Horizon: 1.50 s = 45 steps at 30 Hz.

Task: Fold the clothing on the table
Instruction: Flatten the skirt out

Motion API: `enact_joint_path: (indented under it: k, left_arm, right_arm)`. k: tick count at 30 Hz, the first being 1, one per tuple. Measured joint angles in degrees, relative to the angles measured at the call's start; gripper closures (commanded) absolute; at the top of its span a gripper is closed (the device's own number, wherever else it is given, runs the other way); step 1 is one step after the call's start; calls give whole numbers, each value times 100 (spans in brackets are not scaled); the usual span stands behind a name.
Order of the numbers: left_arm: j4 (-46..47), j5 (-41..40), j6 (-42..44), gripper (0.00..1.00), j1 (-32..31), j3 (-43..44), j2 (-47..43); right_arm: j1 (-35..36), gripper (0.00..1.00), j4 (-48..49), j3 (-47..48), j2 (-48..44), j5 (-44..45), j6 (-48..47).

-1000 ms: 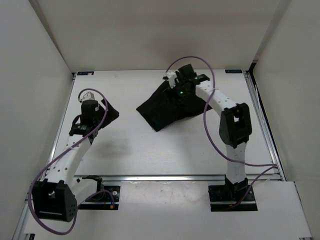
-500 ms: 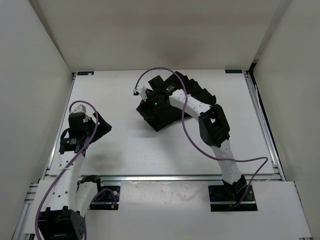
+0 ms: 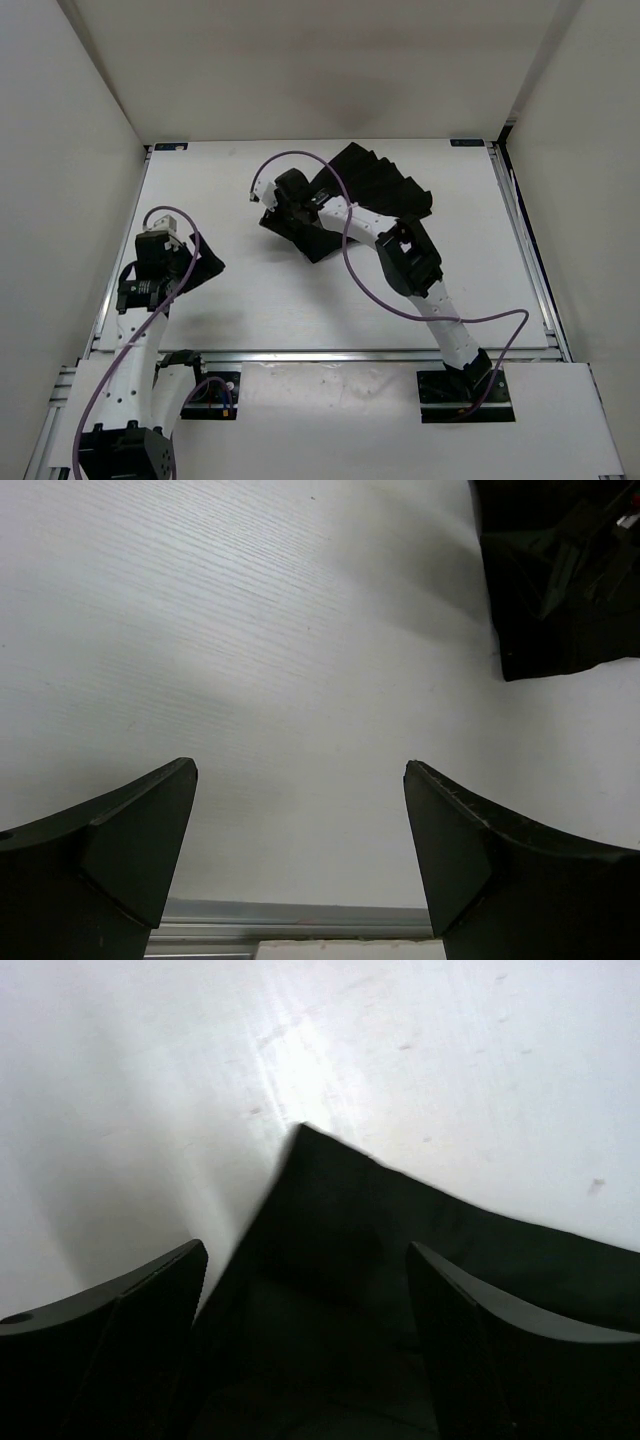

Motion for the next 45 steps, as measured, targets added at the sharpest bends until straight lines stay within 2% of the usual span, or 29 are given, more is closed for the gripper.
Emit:
enact_joint_path:
  k: [6,8,9,10,11,12,17,23,26,28,31,32,33,34,35,38,40,43,45]
  left_arm:
    - [-72,28,160,4,13,0,-50]
    - [-87,31,197,4,13,-11,-61]
    - [-96,35,205,4,15,-17,-66]
    - [-103,37,214,5,15,-22,-72]
    - [-103,42,216,4,17,-24,-76]
    - [-96,55,219,4,20,-31,-81]
    - [-52,98,186,9,20,-114,-94]
    - [249,103,44,15,31,-151,-105]
    - [483,116,-63,16,26,-225,-85]
    - [710,120,-160,16,-28,-299,-33]
    - [1060,85,-348,17,-328,-422,162]
    - [1178,81,-404,17,-483,-468,234]
    - [1285,46,-457,16,-649,-518,299]
    - [1377,24,-505,15,-778,-566,356]
    - [1469,4,-551,14,-911,-619,420]
    - [1735,-70,-658,10,-1226,-723,645]
    - [1910,-170,-704,9,-1456,-732,839]
    - [2162,-273,-721,8,-1801,-710,1152]
    - [2247,-278,-699,1,-1987,-551,1530]
  right_arm:
    - [111,36,601,-269,61,975,-402]
    - [114,53,662,-308,116,1209,-492]
    - [111,67,697,-345,122,1305,-514]
    - [111,76,702,-365,129,1405,-531]
    - [111,90,697,-378,133,1506,-549]
    - [105,100,699,-391,133,1591,-568]
    - [55,100,446,-221,133,1786,-339]
    - [-170,100,-730,1440,107,999,437]
    - [-374,100,-1237,1711,-378,800,1049]
    - [-608,100,-1412,1266,-1008,691,1493]
    - [-1298,100,-1484,-863,-2787,614,1937]
    - [-1624,92,-1567,-1665,-3425,575,2048]
    - [-1952,71,-1707,-2356,-3982,498,2149]
    - [-2380,24,-1904,-3088,-4555,393,2236]
    - [-2798,1,-2090,-3775,-5073,273,2271]
    - [-3482,1,-3003,-5300,-6373,192,2337]
    - [-3338,1,-3442,-5855,-7073,153,2404]
    - [-2898,1,-3375,-6310,-8201,140,2557]
    - [-2750,1,-3191,-6365,-8566,153,2708]
